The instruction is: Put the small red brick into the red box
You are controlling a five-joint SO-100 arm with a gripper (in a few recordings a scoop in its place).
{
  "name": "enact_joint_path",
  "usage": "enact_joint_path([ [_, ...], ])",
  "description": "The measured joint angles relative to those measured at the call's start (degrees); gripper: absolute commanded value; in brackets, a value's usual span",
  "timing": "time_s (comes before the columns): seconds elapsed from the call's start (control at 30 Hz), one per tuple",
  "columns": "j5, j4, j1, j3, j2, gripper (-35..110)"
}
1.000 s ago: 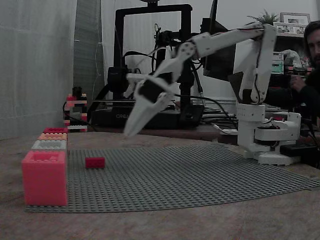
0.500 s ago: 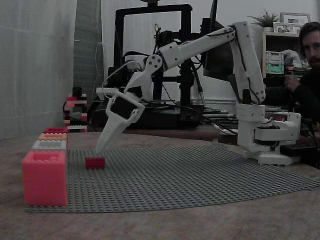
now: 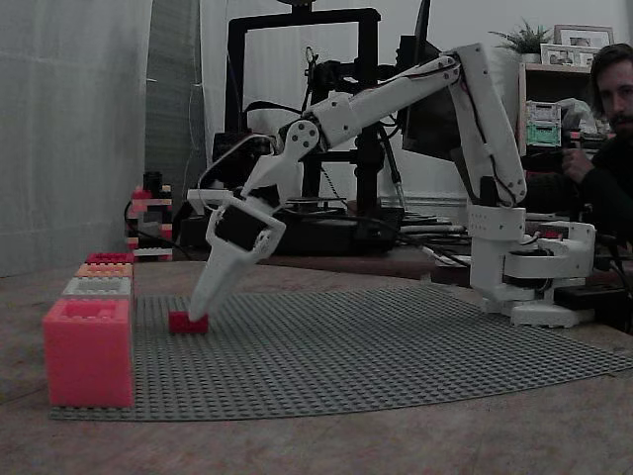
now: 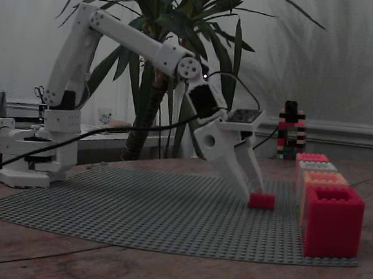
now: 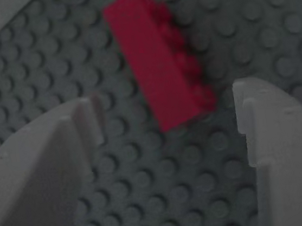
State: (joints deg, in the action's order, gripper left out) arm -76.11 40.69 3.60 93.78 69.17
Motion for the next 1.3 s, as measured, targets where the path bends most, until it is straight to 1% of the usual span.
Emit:
enact_joint_path([
  [0.2, 0.0, -0.5, 0.0, 0.0, 0.0, 20],
  [0.33, 0.0, -1.3, 0.0, 0.0, -0.9, 16],
  [0.43, 0.0, -2.4, 0.0, 0.0, -1.8, 9],
  [0.5, 0.0, -2.5, 0.0, 0.0, -2.2, 1],
  [0.63, 1.2, -4.3, 1.1, -0.1, -2.8, 0],
  [0.73, 4.1, -5.3, 0.4, -0.2, -2.9, 0],
  [0.83, 9.6, -6.3, 0.5, -0.2, -2.8, 0],
  [0.93, 17.6, -7.4, 0.5, -0.2, -0.8, 0],
  [1.17, 40.1, -7.1, 0.4, -4.7, 6.3, 0],
  [1.3, 51.6, -6.9, -1.4, -9.1, 7.0, 0],
])
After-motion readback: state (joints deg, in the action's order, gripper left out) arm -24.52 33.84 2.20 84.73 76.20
